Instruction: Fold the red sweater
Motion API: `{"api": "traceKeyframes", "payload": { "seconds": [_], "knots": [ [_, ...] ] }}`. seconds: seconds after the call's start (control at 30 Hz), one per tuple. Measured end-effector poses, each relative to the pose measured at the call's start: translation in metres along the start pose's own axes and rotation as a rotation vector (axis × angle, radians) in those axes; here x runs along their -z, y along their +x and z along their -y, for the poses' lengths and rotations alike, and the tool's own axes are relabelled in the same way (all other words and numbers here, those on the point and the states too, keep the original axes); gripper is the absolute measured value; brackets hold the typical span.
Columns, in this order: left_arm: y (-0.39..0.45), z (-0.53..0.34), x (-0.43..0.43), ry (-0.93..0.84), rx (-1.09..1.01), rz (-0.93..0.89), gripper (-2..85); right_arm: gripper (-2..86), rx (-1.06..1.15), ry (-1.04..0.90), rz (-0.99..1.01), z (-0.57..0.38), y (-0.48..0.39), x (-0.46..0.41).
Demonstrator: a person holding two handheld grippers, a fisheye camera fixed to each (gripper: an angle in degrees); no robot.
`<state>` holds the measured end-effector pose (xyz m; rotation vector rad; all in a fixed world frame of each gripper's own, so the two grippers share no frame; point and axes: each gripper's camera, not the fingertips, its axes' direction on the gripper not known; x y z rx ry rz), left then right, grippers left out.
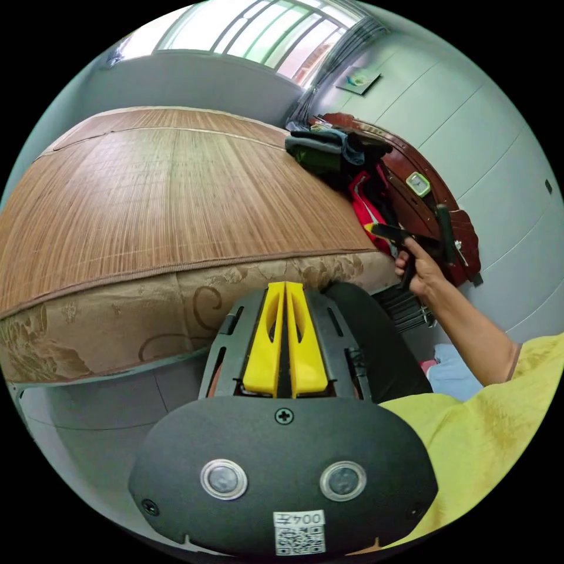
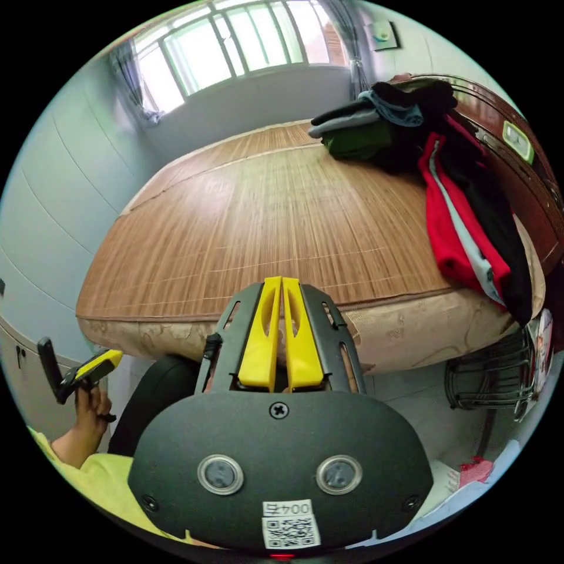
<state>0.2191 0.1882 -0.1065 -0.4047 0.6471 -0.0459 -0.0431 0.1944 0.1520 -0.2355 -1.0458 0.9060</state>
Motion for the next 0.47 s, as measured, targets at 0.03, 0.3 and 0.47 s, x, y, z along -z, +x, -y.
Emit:
{"api": "traceKeyframes", "payload": {
  "seconds": [0.03, 0.3, 0.47],
  "knots": [
    [0.005, -0.002, -0.005, -0.017, -0.009, 0.005, 0.3, -0.6, 0.016, -0.017, -0.024, 0.012, 0.000, -0.015],
    [0.051, 0.031, -0.014, -0.035, -0.070, -0.095, 1.6, 1.8, -0.019, -0.011, 0.072, 0.056, 0.064, -0.057],
    [0.155, 0.137, -0.034, -0.015, -0.273, -0.252, 5.0, 8.2, -0.185, 0.080, 0.478, 0.051, 0.142, -0.057]
  ]
}}
